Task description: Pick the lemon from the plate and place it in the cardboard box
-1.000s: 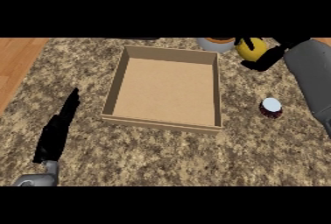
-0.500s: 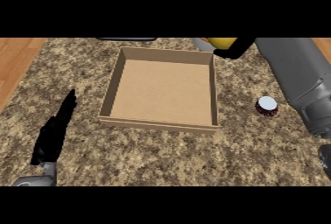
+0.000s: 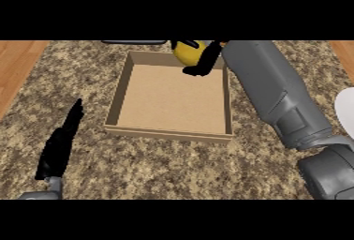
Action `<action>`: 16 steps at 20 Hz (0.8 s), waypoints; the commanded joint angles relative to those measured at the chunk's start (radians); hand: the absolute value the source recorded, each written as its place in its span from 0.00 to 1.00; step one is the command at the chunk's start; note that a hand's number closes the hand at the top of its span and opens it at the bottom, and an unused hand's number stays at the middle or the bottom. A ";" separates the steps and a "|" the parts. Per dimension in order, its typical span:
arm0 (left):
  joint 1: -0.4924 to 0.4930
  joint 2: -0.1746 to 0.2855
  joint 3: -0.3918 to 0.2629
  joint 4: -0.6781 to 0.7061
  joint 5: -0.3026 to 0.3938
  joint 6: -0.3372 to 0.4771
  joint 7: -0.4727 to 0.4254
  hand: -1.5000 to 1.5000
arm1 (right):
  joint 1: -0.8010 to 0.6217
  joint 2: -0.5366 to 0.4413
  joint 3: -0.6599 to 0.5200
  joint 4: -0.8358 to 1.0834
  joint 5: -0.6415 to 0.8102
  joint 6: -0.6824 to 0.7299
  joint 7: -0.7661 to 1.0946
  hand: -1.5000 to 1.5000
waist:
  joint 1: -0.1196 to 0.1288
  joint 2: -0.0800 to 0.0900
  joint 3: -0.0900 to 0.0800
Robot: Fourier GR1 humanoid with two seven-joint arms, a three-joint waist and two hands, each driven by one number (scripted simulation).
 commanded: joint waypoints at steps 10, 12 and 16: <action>-0.024 -0.005 -0.012 0.015 -0.023 -0.017 -0.033 0.50 | -0.016 0.120 0.100 0.128 0.001 -0.094 0.189 0.00 | 0.041 0.011 -0.001; -0.076 -0.012 -0.020 -0.010 -0.009 -0.034 0.036 0.50 | 0.023 0.120 0.119 0.145 -0.022 -0.122 0.164 0.00 | 0.054 0.014 0.000; -0.092 -0.013 -0.015 0.008 -0.007 -0.042 0.049 0.50 | 0.049 0.120 0.147 0.150 -0.068 -0.123 0.143 0.00 | 0.062 0.013 0.000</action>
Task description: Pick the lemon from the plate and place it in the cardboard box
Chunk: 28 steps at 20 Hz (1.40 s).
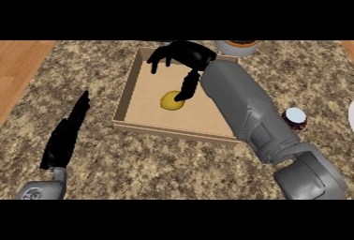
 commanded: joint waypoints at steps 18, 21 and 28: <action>0.021 -0.001 0.010 -0.008 -0.004 -0.003 -0.007 0.50 | -0.030 -0.132 -0.406 0.035 -0.482 0.107 0.110 0.00 | 0.001 0.021 0.001; 0.022 0.004 0.004 -0.053 -0.002 -0.010 -0.004 0.50 | -0.026 -0.241 -0.434 0.036 -0.502 0.104 0.148 0.00 | 0.008 0.021 0.002; -0.018 -0.014 -0.003 -0.049 0.003 -0.010 0.018 0.50 | 0.023 -0.425 -0.465 0.040 -0.527 0.266 0.124 0.00 | 0.029 0.047 0.005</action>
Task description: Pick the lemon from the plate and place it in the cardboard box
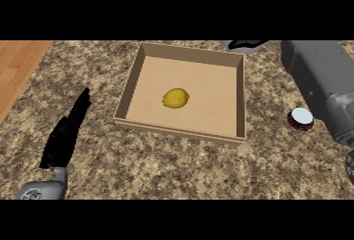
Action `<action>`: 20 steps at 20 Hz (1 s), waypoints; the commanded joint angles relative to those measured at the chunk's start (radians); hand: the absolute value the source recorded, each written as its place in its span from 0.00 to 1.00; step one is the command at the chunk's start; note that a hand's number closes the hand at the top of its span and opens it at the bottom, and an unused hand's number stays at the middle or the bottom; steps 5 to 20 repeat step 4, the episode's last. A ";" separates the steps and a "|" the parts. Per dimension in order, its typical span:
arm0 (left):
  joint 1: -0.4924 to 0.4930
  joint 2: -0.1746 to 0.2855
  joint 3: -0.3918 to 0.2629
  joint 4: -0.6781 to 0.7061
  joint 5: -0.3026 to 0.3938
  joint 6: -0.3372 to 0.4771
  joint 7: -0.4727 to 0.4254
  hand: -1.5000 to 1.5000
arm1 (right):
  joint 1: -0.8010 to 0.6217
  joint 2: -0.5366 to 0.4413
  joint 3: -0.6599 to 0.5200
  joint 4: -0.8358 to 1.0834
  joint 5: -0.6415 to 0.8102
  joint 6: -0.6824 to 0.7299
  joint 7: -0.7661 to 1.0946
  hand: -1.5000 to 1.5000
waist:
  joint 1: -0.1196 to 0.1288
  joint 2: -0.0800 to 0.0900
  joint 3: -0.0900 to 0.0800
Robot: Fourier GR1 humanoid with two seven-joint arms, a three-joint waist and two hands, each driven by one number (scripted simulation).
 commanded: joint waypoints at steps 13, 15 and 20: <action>-0.027 -0.014 -0.023 0.001 -0.026 0.012 -0.002 0.50 | 0.050 -0.138 0.005 -0.006 0.010 0.131 -0.037 0.00 | 0.015 0.015 0.003; -0.027 -0.014 -0.023 0.001 -0.026 0.012 -0.002 0.50 | 0.050 -0.138 0.005 -0.006 0.010 0.131 -0.037 0.00 | 0.015 0.015 0.003; -0.027 -0.014 -0.023 0.001 -0.026 0.012 -0.002 0.50 | 0.050 -0.138 0.005 -0.006 0.010 0.131 -0.037 0.00 | 0.015 0.015 0.003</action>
